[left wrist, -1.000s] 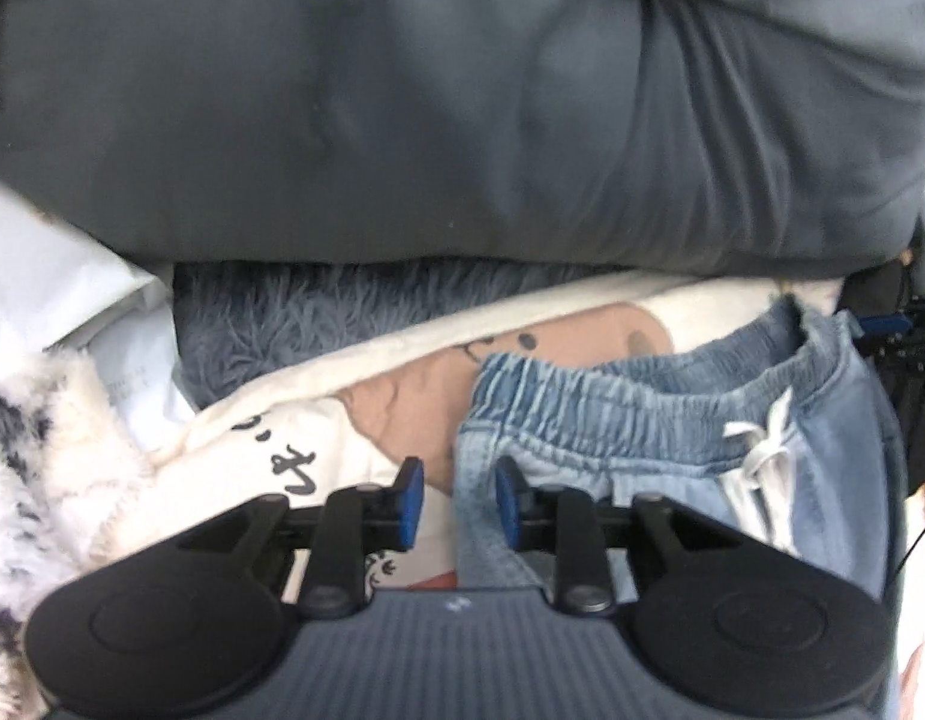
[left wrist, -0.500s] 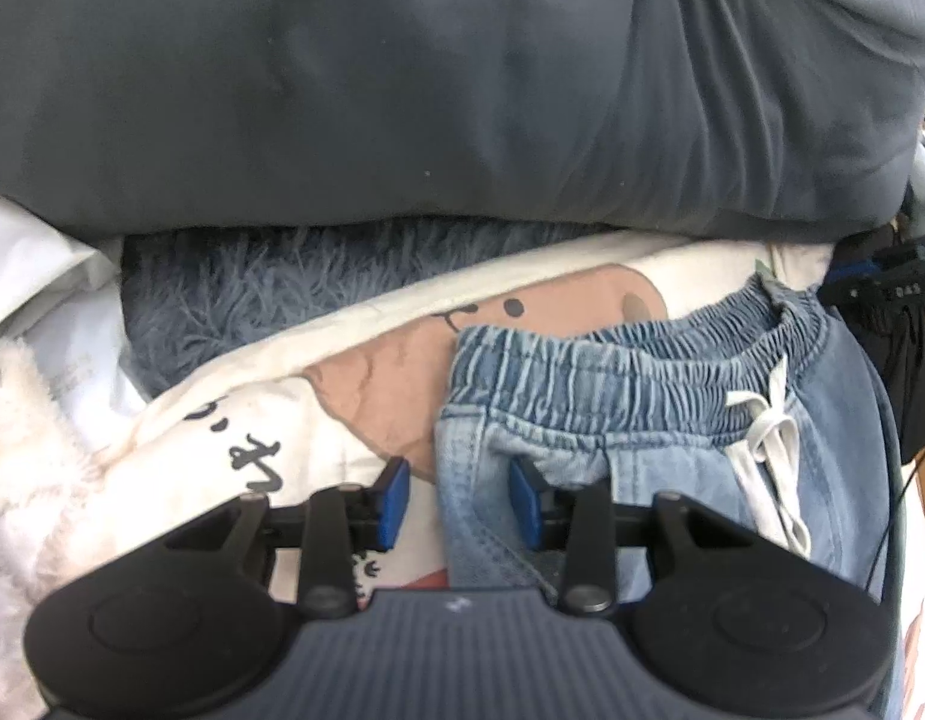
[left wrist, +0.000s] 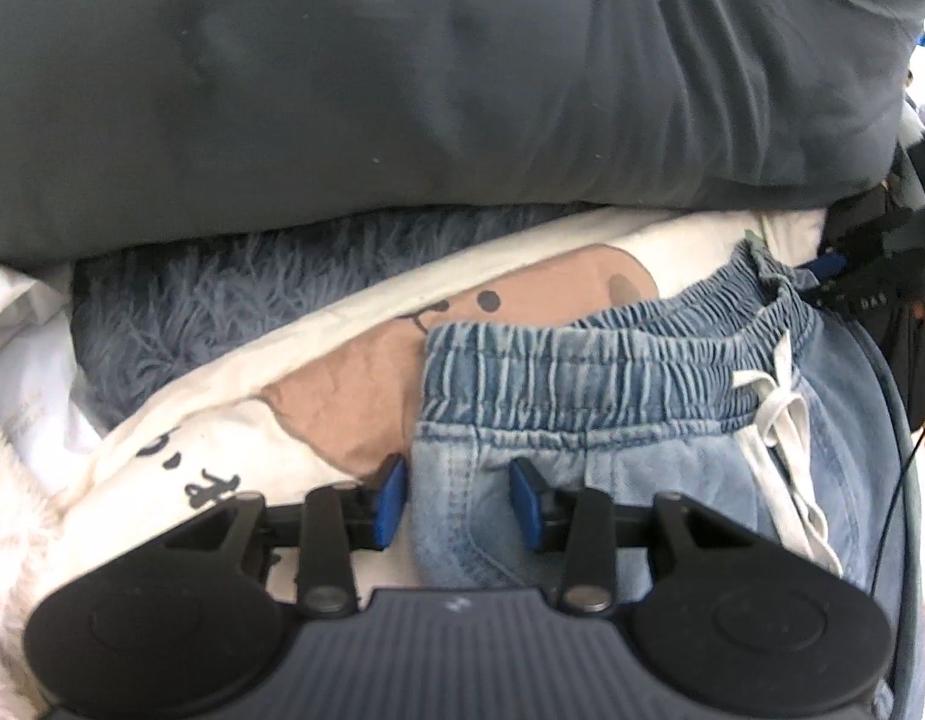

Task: Fold clothes

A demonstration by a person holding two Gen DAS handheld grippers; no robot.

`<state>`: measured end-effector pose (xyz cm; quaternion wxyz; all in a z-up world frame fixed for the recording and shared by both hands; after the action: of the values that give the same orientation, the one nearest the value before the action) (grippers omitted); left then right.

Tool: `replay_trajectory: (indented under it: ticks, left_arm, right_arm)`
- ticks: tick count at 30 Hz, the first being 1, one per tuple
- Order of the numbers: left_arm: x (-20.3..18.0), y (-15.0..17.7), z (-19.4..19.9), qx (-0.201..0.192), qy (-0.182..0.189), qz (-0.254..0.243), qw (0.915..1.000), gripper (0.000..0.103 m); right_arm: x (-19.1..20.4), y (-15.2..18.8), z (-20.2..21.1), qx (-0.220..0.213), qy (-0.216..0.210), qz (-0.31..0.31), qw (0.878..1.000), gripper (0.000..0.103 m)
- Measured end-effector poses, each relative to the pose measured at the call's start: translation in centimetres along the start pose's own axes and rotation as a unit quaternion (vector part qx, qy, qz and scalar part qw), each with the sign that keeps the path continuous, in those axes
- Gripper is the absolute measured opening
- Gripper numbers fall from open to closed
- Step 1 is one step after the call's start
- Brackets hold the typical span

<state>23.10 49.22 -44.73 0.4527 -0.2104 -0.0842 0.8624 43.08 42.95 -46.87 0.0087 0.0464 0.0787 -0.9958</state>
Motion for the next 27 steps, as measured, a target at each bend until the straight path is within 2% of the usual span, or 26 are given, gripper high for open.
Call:
replay_trajectory:
  ticks: [1,2,4,6,12,13,17,22,27]
  left_arm:
    - [0.1,0.0,0.0,0.001,0.0,0.007,1.0,0.028]
    - [0.1,-0.1,0.1,0.002,-0.001,0.01,0.9999,0.025]
    - [0.2,-0.2,0.5,-0.005,-0.008,0.017,0.9998,0.01]
    - [0.1,-0.3,1.8,-0.03,-0.019,0.016,0.9992,0.007]
    - [-0.1,-1.6,3.9,-0.069,-0.038,0.014,0.9968,0.005]
    - [-0.1,-1.9,4.2,-0.073,-0.041,0.014,0.9964,0.005]
    - [-0.3,-2.9,5.3,-0.092,-0.051,0.014,0.9944,0.005]
    - [-0.1,-4.0,6.1,-0.11,-0.064,0.014,0.9917,0.005]
    - [1.7,-4.0,4.3,-0.091,-0.081,0.036,0.9919,0.005]
  right_arm:
    - [0.4,0.1,0.1,-0.003,0.004,0.008,1.0,0.026]
    - [0.7,0.1,0.3,-0.005,0.01,0.014,1.0,0.025]
    - [1.2,0.1,0.8,-0.011,0.031,0.022,0.999,0.018]
    - [1.3,0.1,1.8,-0.027,0.052,0.019,0.998,0.014]
    - [1.6,0.6,5.7,-0.085,0.102,0.0,0.991,0.006]
    - [1.6,0.6,6.2,-0.094,0.111,-0.004,0.989,0.002]
    - [1.0,0.9,7.8,-0.124,0.13,-0.03,0.983,0.002]
    - [0.4,0.6,7.7,-0.128,0.144,-0.045,0.98,0.002]
    - [0.2,-0.6,5.8,-0.117,0.14,-0.056,0.982,0.002]
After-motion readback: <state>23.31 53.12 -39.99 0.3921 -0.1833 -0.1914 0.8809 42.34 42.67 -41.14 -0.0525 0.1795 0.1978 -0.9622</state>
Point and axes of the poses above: each gripper's, at about its wrist camera, not at the fingertips, and z roughly against the way its jaws point, x to its left, y to its underside, the point moved 7 cm from there along -z, roughly the way its jaws point, and after that the axes turned 4 degrees about x, right-handed, at the moved point
